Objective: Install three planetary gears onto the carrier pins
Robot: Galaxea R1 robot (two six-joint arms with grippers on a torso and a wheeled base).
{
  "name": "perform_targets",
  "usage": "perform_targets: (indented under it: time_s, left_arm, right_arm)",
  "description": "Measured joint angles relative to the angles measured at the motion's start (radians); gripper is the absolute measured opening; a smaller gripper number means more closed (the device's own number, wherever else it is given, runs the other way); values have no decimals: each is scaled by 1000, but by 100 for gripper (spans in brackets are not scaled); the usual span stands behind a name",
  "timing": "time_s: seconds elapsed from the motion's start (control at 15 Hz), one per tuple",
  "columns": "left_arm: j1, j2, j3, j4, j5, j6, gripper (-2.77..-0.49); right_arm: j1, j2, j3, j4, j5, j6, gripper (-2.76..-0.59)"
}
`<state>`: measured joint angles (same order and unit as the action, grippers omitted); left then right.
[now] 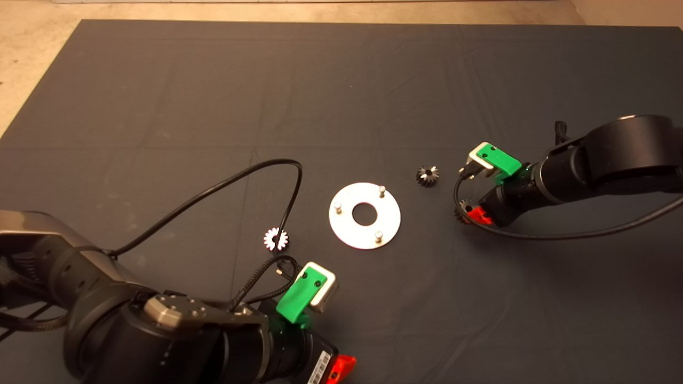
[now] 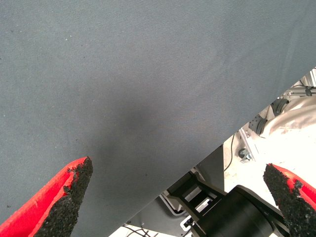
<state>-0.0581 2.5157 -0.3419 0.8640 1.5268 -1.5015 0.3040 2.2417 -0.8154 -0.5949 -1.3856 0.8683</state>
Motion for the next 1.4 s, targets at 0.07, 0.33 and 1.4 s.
perform_targets:
  time_s: [0.07,0.33,1.4]
  left_arm:
    - [0,0,0,0,0,0,-77]
    - [0,0,0,2,0,0,-77]
    - [13,-1,0,9,0,0,-77]
  right_arm:
    - [0,2,-12,0,0,0,-115]
    - [-17,7,-36,12,3,-15,-115]
    - [-65,24,-67,20,43,-56,-115]
